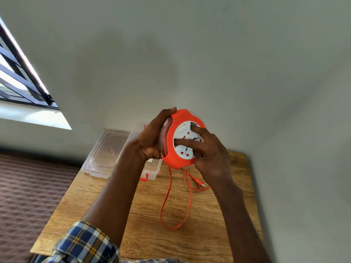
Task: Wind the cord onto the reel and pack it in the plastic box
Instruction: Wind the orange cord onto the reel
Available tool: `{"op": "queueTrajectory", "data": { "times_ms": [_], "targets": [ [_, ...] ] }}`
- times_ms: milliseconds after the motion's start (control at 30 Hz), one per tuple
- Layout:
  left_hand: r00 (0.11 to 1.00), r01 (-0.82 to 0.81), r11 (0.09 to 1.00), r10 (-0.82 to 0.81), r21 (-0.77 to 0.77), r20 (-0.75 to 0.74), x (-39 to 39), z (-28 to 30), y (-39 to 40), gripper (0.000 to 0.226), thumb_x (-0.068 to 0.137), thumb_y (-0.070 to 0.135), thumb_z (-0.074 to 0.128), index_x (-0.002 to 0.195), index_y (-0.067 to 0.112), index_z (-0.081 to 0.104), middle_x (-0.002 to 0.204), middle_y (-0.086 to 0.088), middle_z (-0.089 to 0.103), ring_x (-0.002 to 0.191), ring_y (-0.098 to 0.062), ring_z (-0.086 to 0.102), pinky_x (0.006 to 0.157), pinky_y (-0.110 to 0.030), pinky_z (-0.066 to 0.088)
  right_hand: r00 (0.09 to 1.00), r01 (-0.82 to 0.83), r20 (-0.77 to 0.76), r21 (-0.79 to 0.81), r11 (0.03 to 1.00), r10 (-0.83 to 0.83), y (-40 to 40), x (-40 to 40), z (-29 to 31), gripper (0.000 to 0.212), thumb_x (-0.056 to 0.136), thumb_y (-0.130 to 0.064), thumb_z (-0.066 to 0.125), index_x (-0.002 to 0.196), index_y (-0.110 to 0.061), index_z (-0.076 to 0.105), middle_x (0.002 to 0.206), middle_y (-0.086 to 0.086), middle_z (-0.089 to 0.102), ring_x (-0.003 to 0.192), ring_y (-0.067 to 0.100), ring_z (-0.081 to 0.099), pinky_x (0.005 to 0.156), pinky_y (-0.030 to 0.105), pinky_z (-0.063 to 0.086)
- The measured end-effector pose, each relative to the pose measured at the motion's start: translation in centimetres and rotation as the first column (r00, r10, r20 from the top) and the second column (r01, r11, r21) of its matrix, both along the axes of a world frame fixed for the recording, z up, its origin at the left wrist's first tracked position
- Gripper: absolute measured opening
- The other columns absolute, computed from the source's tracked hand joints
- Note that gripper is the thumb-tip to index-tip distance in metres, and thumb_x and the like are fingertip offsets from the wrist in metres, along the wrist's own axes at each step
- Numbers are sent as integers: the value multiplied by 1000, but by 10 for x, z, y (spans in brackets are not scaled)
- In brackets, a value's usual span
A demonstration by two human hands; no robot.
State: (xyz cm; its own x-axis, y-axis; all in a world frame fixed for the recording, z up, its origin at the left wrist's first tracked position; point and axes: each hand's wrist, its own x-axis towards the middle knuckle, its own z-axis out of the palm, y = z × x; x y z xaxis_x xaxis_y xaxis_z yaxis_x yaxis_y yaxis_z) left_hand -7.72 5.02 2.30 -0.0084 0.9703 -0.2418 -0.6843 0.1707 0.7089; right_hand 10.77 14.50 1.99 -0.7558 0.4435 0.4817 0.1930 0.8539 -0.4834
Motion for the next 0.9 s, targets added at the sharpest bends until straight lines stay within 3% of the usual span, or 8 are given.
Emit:
{"op": "queueTrajectory", "data": {
  "times_ms": [67, 167, 233, 333, 533, 667, 767, 900],
  "targets": [
    [1000, -11, 1000, 11, -10, -24, 1, 3, 2, 72, 96, 70, 56, 141, 15, 67, 133, -18, 69, 116, -38, 68, 100, -53, 56, 997, 74, 5, -57, 996, -73, -2, 0, 0, 59, 85, -17, 75, 130, -53, 61, 139, -9, 60, 119, 12, 59, 81, 34, 61],
    [997, -38, 999, 36, -35, -64, 2, 4, 4, 64, 98, 68, 55, 130, 15, 75, 122, -16, 75, 109, -34, 72, 99, -51, 57, 966, 256, 3, -169, 952, -259, -15, -6, 4, 64, 77, -64, 71, 138, -49, 55, 107, -18, 72, 89, -3, 61, 64, 15, 51],
    [998, -35, 997, 31, -62, -63, 5, 4, 5, 65, 98, 68, 55, 126, 14, 77, 119, -16, 77, 106, -33, 74, 96, -49, 59, 924, 374, -1, -197, 906, -381, -21, -13, 6, 70, 75, -79, 60, 132, -38, 61, 88, -14, 76, 75, 1, 68, 60, 16, 50],
    [997, -37, 995, 31, -93, -67, 10, 3, 5, 68, 96, 71, 54, 125, 14, 78, 122, -16, 76, 105, -33, 75, 93, -48, 61, 900, 434, 41, -198, 879, -435, -23, -15, 5, 75, 79, -84, 48, 132, -32, 61, 98, -3, 79, 83, 15, 76, 63, 20, 53],
    [995, -65, 996, 60, -65, -77, 5, 6, 3, 64, 98, 69, 53, 126, 17, 78, 123, -14, 77, 107, -32, 75, 95, -49, 60, 980, 177, -70, -93, 980, -183, -10, 0, 12, 46, 93, -42, 72, 137, -37, 57, 125, -5, 64, 106, 11, 65, 73, 30, 62],
    [995, -82, 994, 78, -71, -58, -1, 2, 3, 72, 98, 71, 51, 139, 16, 69, 133, -17, 70, 118, -37, 68, 106, -55, 53, 994, 33, 108, -72, 997, -25, 1, 4, 12, 62, 91, -14, 74, 139, -48, 54, 145, -7, 47, 133, 15, 45, 86, 33, 59],
    [997, -73, 995, 71, -64, -41, -5, -1, 1, 77, 98, 72, 51, 148, 15, 61, 138, -18, 65, 122, -39, 63, 109, -57, 48, 984, -5, 176, -42, 999, 13, 1, 3, 13, 79, 89, -1, 71, 143, -53, 47, 154, -9, 41, 136, 15, 39, 88, 22, 45],
    [999, -25, 999, 24, -34, -33, -8, -3, -2, 75, 96, 72, 55, 143, 16, 66, 135, -17, 70, 120, -38, 67, 105, -55, 52, 983, -69, 164, -99, 993, 85, 1, 2, 12, 70, 90, 0, 71, 134, -53, 57, 154, -6, 42, 136, 14, 35, 95, 25, 41]
  ]
}}
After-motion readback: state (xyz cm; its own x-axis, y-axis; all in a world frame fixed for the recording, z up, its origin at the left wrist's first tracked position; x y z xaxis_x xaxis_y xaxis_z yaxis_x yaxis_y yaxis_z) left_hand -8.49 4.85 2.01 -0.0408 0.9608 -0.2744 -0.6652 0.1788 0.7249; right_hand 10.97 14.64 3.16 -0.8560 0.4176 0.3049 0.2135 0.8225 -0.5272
